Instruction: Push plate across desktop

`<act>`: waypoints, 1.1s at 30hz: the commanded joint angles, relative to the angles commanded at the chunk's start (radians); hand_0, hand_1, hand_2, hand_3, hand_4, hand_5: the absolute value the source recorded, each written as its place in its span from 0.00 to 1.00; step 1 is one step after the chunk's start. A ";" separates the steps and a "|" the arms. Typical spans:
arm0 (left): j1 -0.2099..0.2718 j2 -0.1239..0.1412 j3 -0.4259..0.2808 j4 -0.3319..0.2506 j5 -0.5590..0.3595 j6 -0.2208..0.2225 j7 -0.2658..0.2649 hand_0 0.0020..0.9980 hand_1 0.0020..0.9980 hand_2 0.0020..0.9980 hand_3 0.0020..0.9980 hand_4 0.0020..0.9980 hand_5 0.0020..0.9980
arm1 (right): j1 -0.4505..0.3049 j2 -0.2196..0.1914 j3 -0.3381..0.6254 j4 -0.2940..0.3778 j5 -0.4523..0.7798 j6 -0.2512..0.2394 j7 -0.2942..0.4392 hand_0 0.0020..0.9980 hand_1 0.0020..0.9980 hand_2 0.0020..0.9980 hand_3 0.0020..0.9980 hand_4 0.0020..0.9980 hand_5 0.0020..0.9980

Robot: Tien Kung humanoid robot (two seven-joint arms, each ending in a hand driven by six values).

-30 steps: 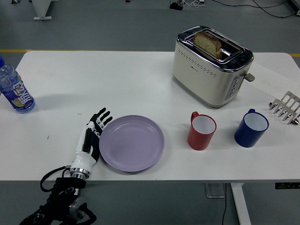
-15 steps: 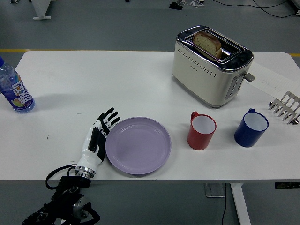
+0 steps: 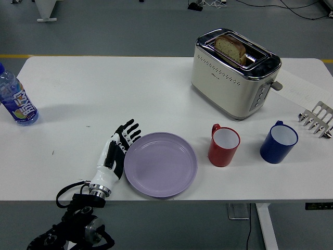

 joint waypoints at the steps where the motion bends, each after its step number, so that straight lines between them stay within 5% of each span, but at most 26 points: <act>1: 0.000 0.000 0.001 -0.001 -0.001 0.000 0.000 0.81 0.84 0.87 0.86 0.49 1.00 | 0.000 0.000 0.000 0.000 -0.001 0.000 0.000 0.55 0.45 0.57 0.58 0.30 0.47; 17: -0.009 0.000 -0.019 -0.007 -0.001 0.008 0.000 0.81 0.84 0.87 0.86 0.49 1.00 | 0.001 0.000 0.000 0.000 0.000 0.001 0.000 0.55 0.45 0.56 0.58 0.30 0.47; 25: -0.002 0.000 -0.110 -0.020 0.029 0.029 0.026 0.81 0.84 0.86 0.86 0.49 1.00 | -0.001 0.000 0.000 0.001 0.002 -0.001 -0.001 0.55 0.45 0.56 0.58 0.30 0.47; 26: 0.004 0.000 -0.128 -0.023 0.037 0.028 0.034 0.81 0.79 0.80 0.79 0.48 1.00 | -0.002 0.000 -0.001 0.001 0.003 -0.001 -0.001 0.55 0.45 0.56 0.58 0.30 0.47; 33: 0.036 0.000 -0.247 -0.056 0.081 0.017 0.071 0.80 0.77 0.76 0.75 0.48 1.00 | -0.008 0.000 -0.003 0.001 0.008 -0.002 0.000 0.55 0.45 0.56 0.58 0.30 0.47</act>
